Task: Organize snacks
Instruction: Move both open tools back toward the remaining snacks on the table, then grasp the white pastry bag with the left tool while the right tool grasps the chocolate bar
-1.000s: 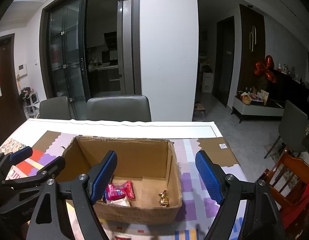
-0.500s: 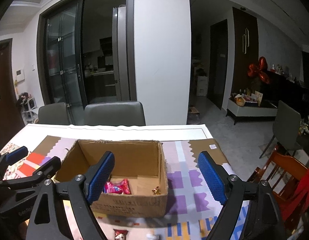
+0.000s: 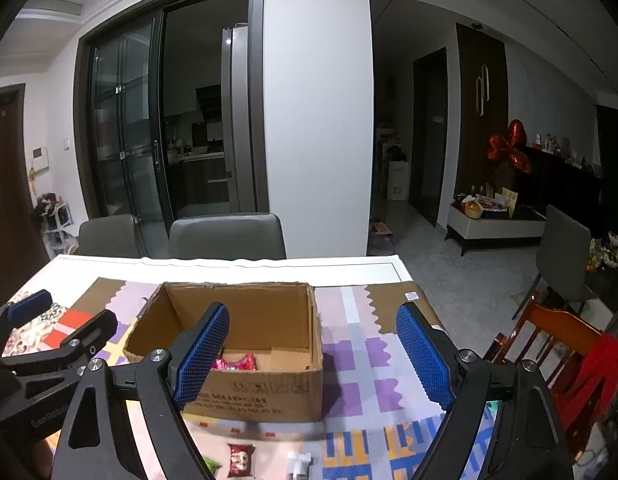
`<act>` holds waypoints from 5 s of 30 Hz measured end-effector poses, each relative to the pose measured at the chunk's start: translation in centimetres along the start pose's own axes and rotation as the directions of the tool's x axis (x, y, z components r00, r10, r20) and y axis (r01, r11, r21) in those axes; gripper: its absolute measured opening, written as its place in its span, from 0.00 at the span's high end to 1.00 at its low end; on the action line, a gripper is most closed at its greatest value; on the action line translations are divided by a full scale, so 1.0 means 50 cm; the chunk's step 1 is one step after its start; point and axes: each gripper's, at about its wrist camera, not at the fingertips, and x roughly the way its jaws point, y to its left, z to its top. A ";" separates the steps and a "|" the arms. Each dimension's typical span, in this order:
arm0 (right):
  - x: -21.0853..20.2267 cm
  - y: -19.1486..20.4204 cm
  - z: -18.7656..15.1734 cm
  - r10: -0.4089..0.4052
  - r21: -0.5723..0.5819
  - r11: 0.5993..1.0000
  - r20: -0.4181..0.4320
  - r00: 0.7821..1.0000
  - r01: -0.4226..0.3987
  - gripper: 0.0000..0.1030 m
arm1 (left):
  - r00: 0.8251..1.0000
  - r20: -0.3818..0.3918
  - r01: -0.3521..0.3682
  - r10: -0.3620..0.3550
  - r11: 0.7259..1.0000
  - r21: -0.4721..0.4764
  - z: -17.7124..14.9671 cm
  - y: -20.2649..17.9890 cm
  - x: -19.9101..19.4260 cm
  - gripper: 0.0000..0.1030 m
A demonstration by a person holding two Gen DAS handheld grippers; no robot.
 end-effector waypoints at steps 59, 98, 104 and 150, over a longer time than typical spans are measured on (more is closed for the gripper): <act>-0.098 0.020 -0.156 0.012 -0.029 0.999 -0.086 0.996 -0.015 0.17 | 0.997 -0.076 -0.023 0.026 0.999 0.042 -0.170 0.024 -0.081 0.11; 0.076 0.041 -0.338 0.026 -0.029 0.999 -0.347 0.937 -0.039 0.39 | 0.955 -0.290 0.092 -0.058 0.990 0.107 -0.355 0.011 0.109 0.14; 0.107 0.040 -0.360 0.028 -0.031 0.999 -0.386 0.922 -0.044 0.51 | 0.950 -0.305 0.106 -0.066 0.988 0.116 -0.367 0.010 0.134 0.19; 0.198 0.032 -0.409 0.043 -0.004 0.999 -0.463 0.885 -0.050 0.79 | 0.925 -0.350 0.201 -0.151 0.973 0.112 -0.391 -0.010 0.203 0.63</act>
